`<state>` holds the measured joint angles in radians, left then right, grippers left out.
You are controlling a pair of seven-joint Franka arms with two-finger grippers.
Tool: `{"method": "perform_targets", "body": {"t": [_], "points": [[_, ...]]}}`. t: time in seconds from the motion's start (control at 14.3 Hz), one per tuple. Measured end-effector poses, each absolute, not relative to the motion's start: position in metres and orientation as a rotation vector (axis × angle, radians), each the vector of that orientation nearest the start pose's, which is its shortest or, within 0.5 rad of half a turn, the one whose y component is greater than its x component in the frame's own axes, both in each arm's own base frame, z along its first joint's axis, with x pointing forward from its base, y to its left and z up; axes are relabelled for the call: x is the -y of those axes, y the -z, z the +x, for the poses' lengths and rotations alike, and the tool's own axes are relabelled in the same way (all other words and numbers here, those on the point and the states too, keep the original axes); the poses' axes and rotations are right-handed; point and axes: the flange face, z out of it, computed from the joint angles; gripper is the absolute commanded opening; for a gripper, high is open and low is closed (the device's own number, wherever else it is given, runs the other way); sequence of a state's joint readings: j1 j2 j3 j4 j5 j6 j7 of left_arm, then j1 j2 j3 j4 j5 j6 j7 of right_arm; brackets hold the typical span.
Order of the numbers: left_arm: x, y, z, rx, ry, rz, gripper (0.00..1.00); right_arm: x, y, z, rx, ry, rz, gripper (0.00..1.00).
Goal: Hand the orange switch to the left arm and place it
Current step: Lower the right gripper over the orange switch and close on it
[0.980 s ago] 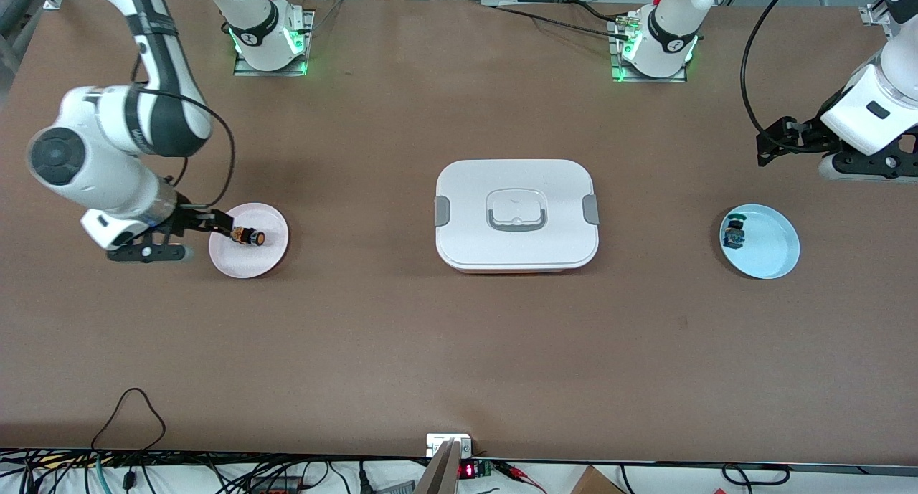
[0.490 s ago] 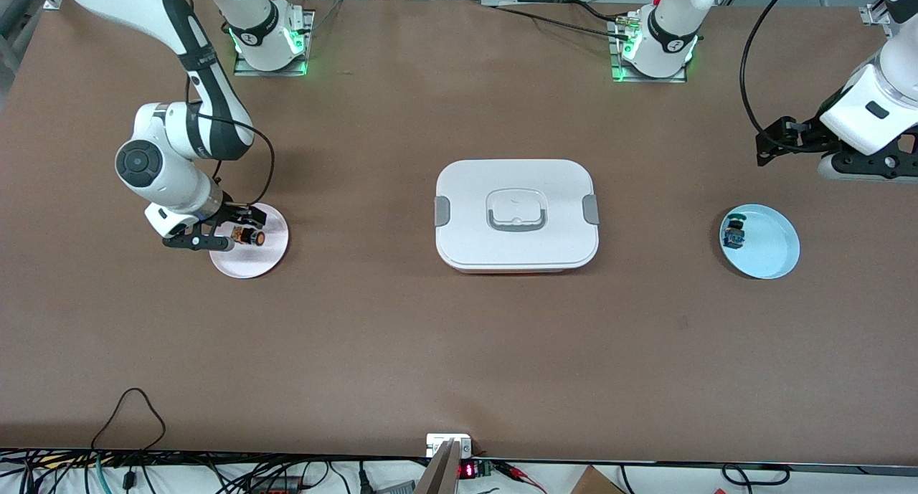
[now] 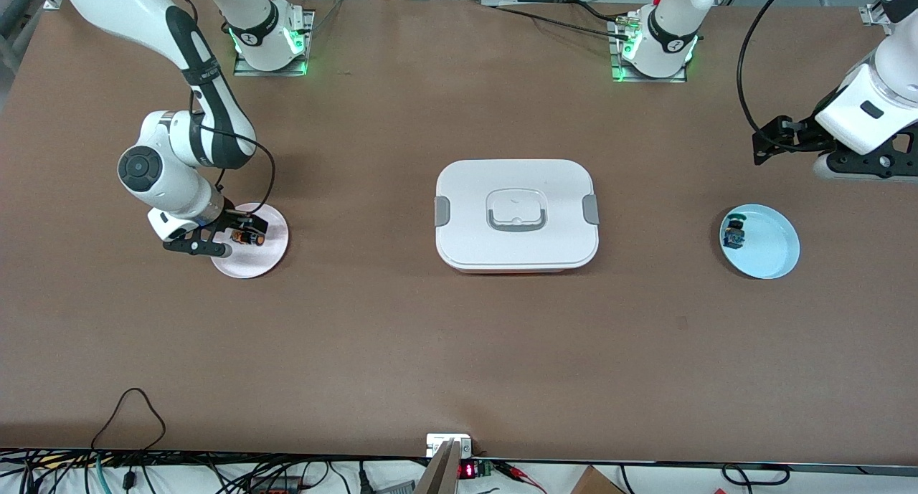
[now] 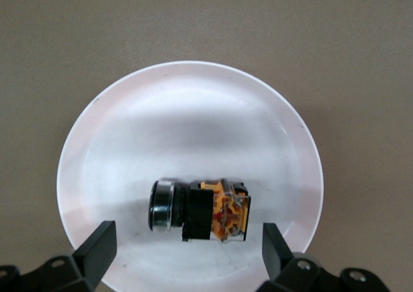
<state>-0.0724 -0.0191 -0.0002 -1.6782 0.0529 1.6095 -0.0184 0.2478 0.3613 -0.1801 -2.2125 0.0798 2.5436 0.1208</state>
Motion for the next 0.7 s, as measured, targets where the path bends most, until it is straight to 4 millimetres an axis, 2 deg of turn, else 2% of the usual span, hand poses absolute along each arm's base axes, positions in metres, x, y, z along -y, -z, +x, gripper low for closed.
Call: {"method": "perform_targets", "body": {"t": [0.7], "points": [[0.037, -0.588, 0.547, -0.093, -0.079, -3.084, 1.0, -0.029, -0.195, 0.548, -0.198, -0.043, -3.161, 1.0]]}}
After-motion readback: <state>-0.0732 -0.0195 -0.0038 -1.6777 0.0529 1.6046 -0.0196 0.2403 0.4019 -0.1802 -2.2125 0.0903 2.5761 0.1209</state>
